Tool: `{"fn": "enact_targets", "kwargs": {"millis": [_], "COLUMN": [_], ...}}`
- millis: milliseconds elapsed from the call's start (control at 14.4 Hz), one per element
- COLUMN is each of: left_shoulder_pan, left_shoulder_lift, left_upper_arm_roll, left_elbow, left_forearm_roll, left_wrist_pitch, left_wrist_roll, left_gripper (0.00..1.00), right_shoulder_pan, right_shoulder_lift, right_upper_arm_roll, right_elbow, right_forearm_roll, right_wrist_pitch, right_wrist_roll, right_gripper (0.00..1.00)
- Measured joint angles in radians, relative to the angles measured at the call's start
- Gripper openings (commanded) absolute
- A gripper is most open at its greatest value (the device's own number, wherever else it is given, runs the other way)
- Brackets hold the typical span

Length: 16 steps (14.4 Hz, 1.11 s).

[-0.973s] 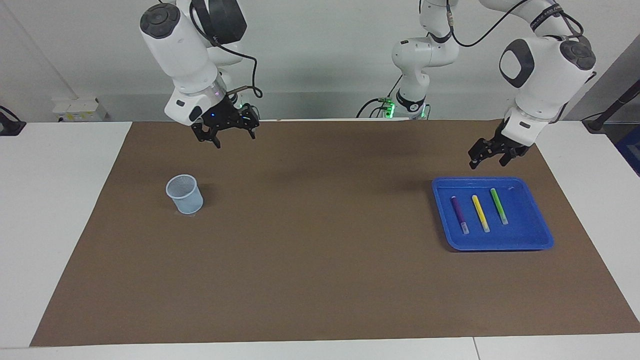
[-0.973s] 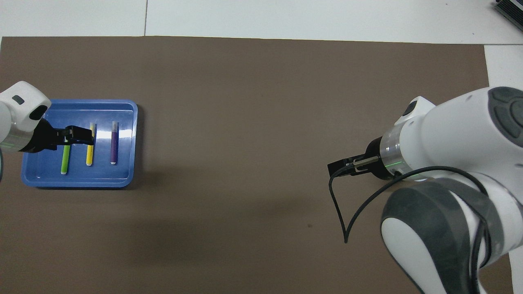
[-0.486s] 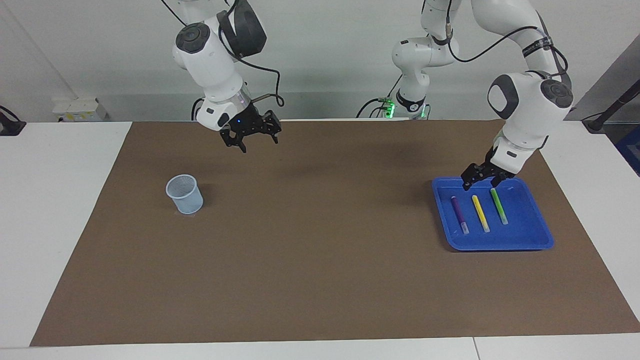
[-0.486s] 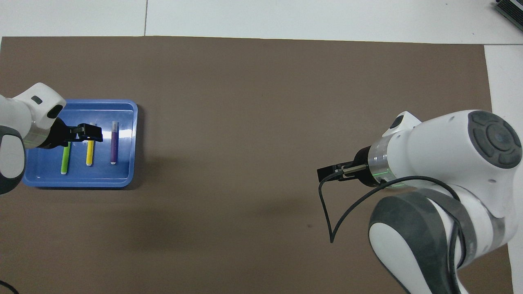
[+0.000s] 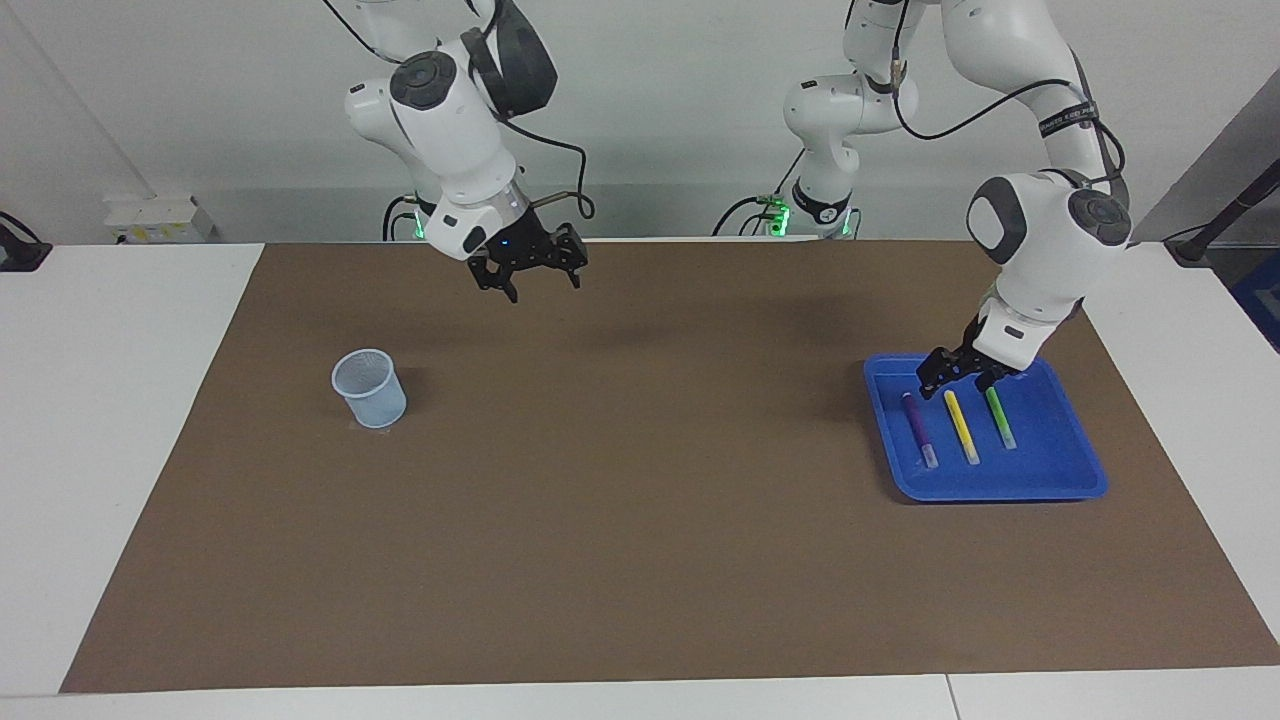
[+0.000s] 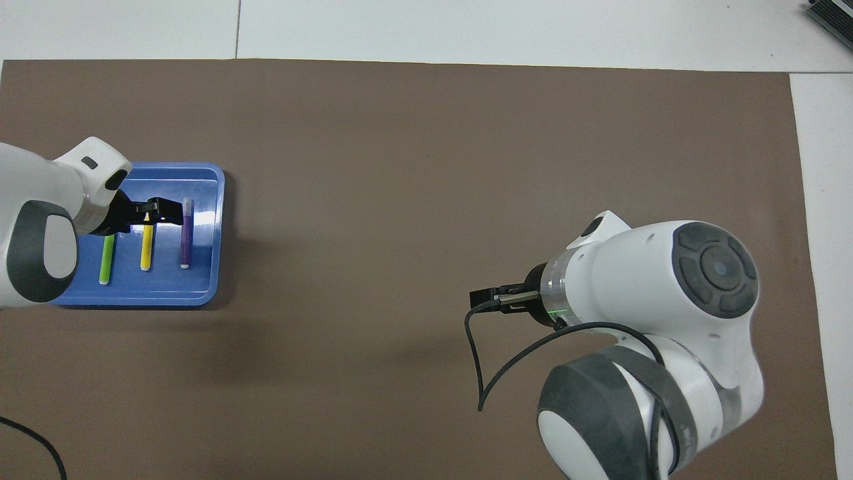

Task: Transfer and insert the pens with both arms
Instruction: 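Reach the left gripper over the purple pen while the right gripper advances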

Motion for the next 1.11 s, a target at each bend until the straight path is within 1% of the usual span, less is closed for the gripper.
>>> {"fn": "enact_targets", "kwargs": {"millis": [208,347,556,695,834,1042,1111], "left_shoulder_pan": [0.0,0.0,-0.001,-0.001,-0.001,-0.002,-0.003], "left_shoulder_lift": [0.044,0.066,0.091,0.107,0.12,0.129,0.134], "left_upper_arm_roll": [-0.001,-0.001,-0.001,-0.002,-0.002,-0.003,-0.004], "left_elbow": [0.0,0.0,0.0,0.0,0.0,0.0,0.0], "left_forearm_roll": [-0.002,-0.002,-0.002,-0.002,-0.002,-0.002,-0.002], "left_wrist_pitch": [0.046,0.072,0.099,0.117,0.125,0.146,0.154], "left_wrist_roll": [0.0,0.0,0.0,0.0,0.0,0.0,0.0], "left_gripper": [1.0,0.98,0.88,0.84,0.83,0.83,0.8], "right_shoulder_pan": [0.002,0.025,0.039,0.039,0.039,0.039,0.039], "right_shoulder_lift": [-0.001,-0.002,-0.002,-0.002,-0.002,-0.002,-0.002], "right_upper_arm_roll": [-0.002,0.0,0.0,-0.002,-0.003,-0.004,-0.004], "right_elbow": [0.0,0.0,0.001,0.003,0.004,0.004,0.004], "right_forearm_roll": [0.0,0.0,0.0,0.028,0.07,0.077,0.078], "right_wrist_pitch": [0.0,0.001,0.011,0.016,0.017,0.017,0.017], "right_wrist_roll": [0.0,0.0,0.0,0.0,0.0,0.0,0.0], "right_gripper": [1.0,1.0,1.0,1.0,1.0,1.0,1.0]}}
